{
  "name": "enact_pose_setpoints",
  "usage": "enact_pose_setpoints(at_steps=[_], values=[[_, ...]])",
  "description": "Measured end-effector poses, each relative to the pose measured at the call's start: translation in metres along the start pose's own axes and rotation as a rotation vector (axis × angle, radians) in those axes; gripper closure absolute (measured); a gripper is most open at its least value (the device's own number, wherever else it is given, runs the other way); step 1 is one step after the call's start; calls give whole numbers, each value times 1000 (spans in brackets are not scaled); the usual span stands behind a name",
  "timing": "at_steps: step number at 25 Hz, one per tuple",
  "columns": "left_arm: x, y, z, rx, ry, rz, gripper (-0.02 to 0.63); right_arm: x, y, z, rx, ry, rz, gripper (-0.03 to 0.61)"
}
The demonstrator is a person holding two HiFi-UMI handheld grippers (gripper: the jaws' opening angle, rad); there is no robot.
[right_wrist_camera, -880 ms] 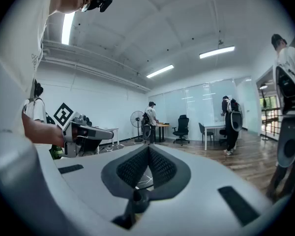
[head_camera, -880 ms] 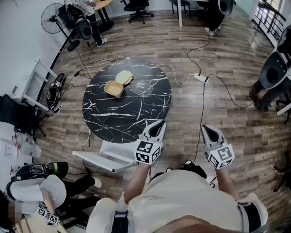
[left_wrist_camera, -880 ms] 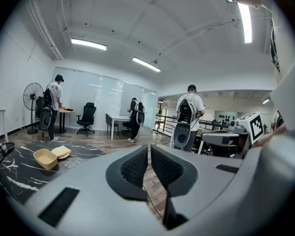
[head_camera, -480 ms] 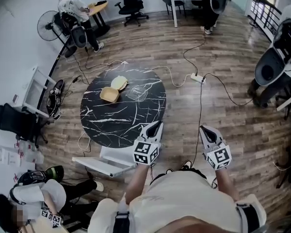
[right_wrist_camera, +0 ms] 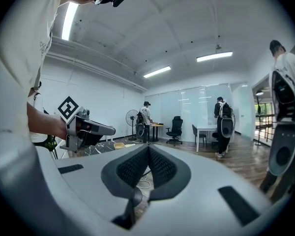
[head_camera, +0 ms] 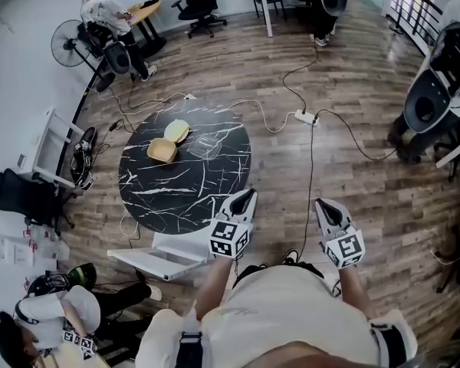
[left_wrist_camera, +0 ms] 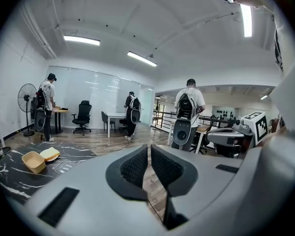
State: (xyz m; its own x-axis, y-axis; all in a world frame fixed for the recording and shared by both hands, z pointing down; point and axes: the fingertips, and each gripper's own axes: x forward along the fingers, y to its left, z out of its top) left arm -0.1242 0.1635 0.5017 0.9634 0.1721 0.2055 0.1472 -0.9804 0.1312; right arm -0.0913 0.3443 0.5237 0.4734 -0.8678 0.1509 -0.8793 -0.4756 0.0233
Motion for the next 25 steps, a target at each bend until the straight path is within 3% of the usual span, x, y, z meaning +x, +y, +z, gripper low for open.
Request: enact_pose_setpoints(at_steps=[5,13,17,20,25], values=[[14,-13,-11,25,48,-9,575,-2,-14,-9,15,-3,21,571],[25,-3,-15,-14,52,30,575,14,-24,-17,42,1,68,571],[32,10,-9,-13,44,45,565,36,-30,-17,34,2,96,571],[41,25,-14,-27,50,56,513,54,-33,-21,49,14,103,571],[79,58,-12,-70,51,32,509,89,-52,-19,67,50,84,571]])
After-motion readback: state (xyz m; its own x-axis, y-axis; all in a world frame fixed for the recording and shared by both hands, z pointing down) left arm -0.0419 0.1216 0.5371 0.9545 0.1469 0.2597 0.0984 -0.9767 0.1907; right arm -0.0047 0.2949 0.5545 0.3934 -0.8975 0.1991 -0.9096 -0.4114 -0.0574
